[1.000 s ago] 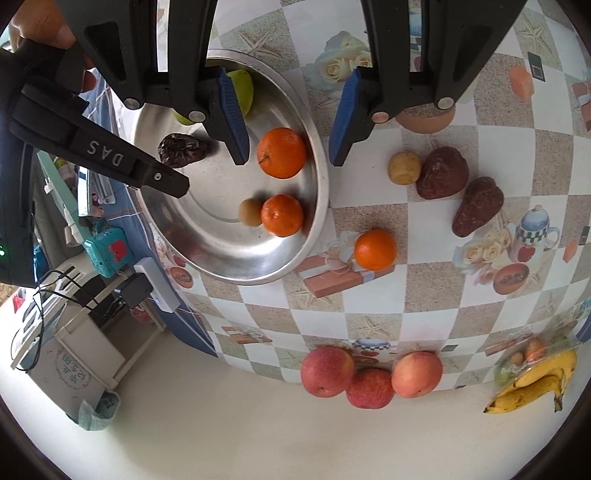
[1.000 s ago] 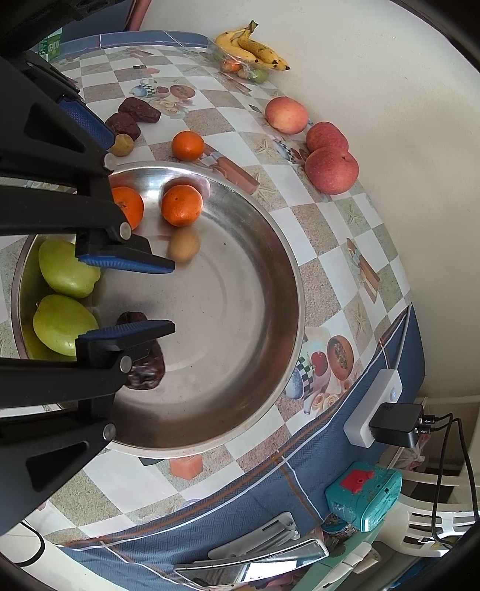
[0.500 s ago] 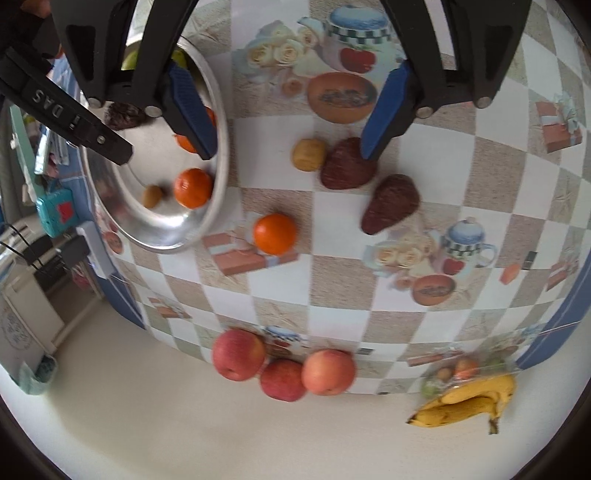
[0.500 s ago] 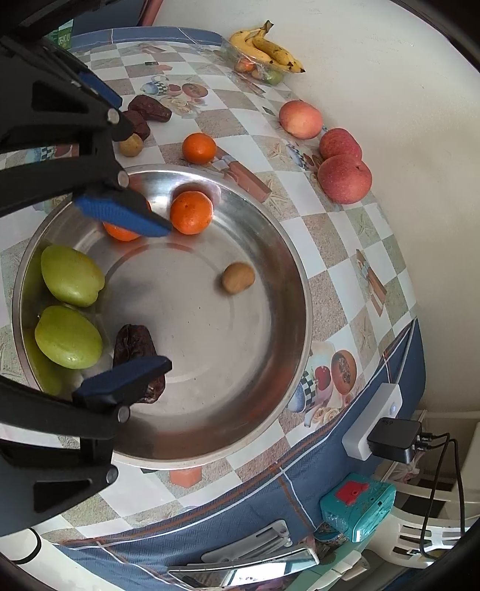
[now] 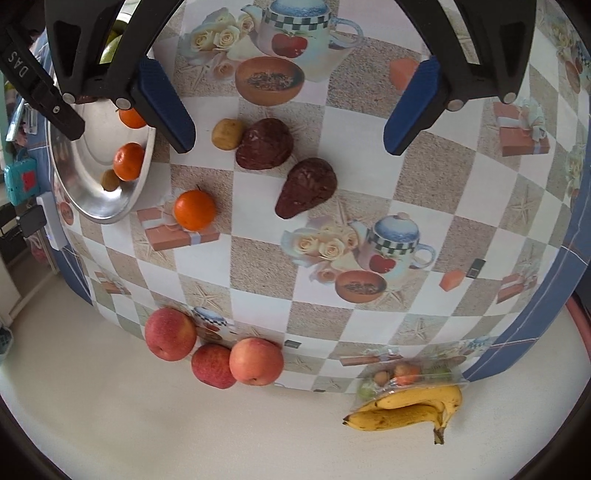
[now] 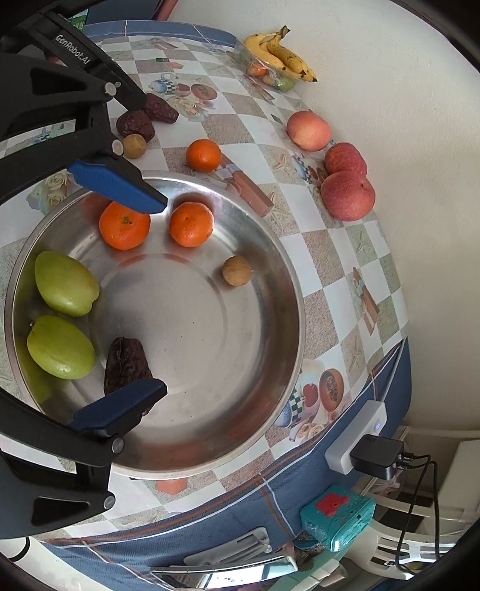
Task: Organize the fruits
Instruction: 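Move both open tools back toward the dates and oranges on the table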
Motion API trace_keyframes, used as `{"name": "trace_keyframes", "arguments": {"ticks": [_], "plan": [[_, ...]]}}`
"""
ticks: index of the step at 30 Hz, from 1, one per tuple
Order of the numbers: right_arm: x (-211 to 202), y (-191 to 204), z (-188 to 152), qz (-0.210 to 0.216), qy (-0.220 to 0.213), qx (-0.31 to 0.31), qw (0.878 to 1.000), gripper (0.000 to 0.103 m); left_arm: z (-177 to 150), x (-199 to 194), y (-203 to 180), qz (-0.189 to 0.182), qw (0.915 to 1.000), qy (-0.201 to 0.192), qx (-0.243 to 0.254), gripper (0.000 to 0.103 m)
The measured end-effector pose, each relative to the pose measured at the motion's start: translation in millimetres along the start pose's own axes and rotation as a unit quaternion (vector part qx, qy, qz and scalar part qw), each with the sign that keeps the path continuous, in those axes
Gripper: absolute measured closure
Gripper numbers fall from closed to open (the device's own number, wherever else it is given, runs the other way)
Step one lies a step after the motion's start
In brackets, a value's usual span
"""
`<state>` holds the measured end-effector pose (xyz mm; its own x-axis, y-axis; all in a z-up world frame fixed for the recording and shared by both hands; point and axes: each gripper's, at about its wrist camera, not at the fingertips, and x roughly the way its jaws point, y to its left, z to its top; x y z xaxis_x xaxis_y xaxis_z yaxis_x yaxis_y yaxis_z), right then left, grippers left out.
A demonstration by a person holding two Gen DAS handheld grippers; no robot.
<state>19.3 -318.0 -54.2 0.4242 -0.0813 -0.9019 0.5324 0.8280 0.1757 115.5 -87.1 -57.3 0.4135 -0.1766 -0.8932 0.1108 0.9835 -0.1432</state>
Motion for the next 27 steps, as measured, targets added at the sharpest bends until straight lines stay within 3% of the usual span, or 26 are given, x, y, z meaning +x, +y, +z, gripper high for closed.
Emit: {"name": "trace_keyframes", "arguments": {"ticks": [3,9,13,19,27], "plan": [[-4,5,1,0.013,-0.018,-0.005,1.0,0.011,4,-5,3,0.019,0.9998,-0.01,0.0,0.0],[-2,18,0,0.02,-0.02,-0.026,0.999,0.011,12,-4,5,0.108,0.994,-0.008,0.017,0.0],[0,23,0,0.029,-0.02,-0.032,0.999,0.011,13,-1,11,0.158,0.9874,0.009,0.001,0.0],[1,34,1,0.043,-0.025,-0.041,0.998,0.011,22,-1,22,0.128,0.9914,0.02,-0.022,0.0],[-5,54,12,0.068,-0.037,-0.057,0.995,0.011,37,-5,39,0.073,0.9962,-0.012,-0.046,0.0]]}}
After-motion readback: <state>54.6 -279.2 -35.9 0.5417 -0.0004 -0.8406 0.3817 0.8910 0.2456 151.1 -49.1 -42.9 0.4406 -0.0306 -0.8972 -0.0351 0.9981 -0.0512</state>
